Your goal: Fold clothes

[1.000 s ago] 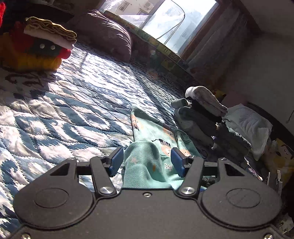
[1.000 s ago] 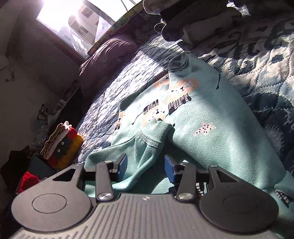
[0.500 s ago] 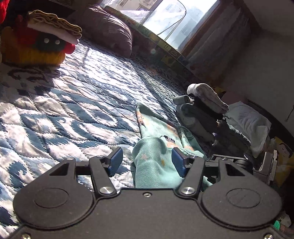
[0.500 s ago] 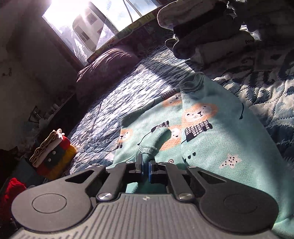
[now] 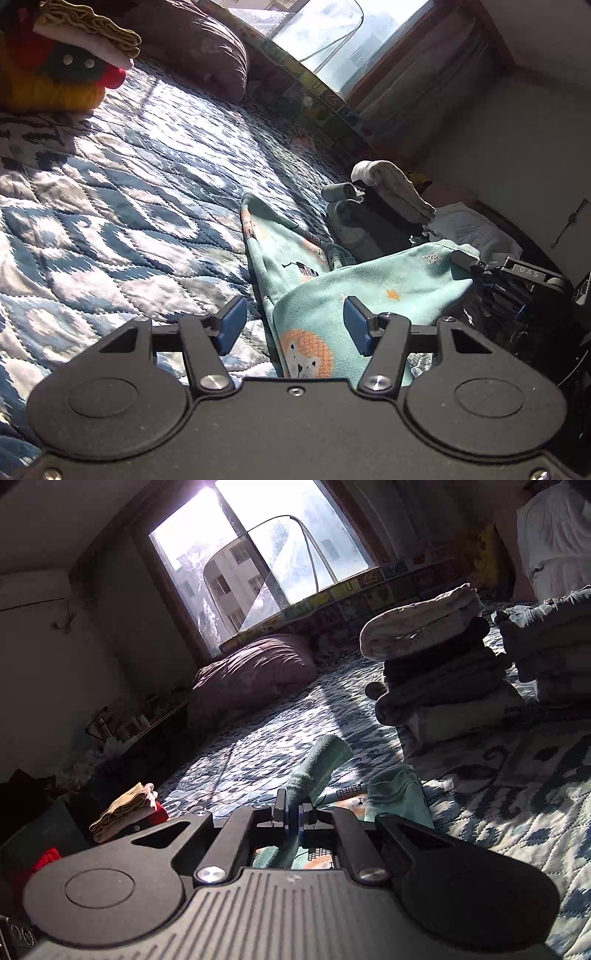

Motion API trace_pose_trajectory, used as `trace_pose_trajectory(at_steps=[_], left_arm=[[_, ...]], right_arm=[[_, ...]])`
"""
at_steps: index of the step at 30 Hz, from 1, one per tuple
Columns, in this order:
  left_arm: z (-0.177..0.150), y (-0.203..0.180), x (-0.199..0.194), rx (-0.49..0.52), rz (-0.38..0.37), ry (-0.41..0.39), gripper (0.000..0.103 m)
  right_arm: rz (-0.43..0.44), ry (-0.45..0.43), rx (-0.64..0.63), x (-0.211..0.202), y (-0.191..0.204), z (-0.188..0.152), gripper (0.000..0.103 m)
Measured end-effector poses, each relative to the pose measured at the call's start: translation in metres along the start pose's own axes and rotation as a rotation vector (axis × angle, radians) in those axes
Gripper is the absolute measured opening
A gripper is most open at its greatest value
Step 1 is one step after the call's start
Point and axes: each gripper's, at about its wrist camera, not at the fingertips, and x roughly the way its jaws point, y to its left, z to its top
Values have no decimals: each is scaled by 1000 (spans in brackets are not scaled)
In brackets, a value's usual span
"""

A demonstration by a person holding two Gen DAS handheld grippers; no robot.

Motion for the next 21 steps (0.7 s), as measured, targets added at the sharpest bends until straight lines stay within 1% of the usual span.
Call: trace_pose_trajectory(at_steps=[5,6,7,11,14,15,16,17,18,19,21], left_arm=[[-9,-22,8,88,-30,51,56],[-11,-28,8,113,-34,57,58],[-14,-36,8,146,-26,63,61],[-35,-69,10,338,14,105,67],[-59,-91,21,538,152,105,67],[-67,-99,25,606,200,104,64],[-78,-105,31,701,251,103,47],[-87,-109,35,774,285,106,35],[-95,-112,40,832,304,112,14],[-104,-115,44,888,321,118,8],[-112,-119,48,924,327,128,7]], right_arm=[[-27,-4,6,-9,-20,6,6],[-29,-1,7,-9,-23,7,6],[-30,2,9,-9,-25,9,6],[-24,10,-2,-7,-25,16,6],[-18,13,-13,-5,-23,22,6],[-14,9,-18,-6,-22,24,6],[-10,5,-23,-7,-21,25,6],[-11,1,-29,-9,-22,27,6],[-12,2,-29,-10,-23,28,6],[-14,4,-25,-10,-25,29,6],[-26,3,-22,-13,-30,27,6]])
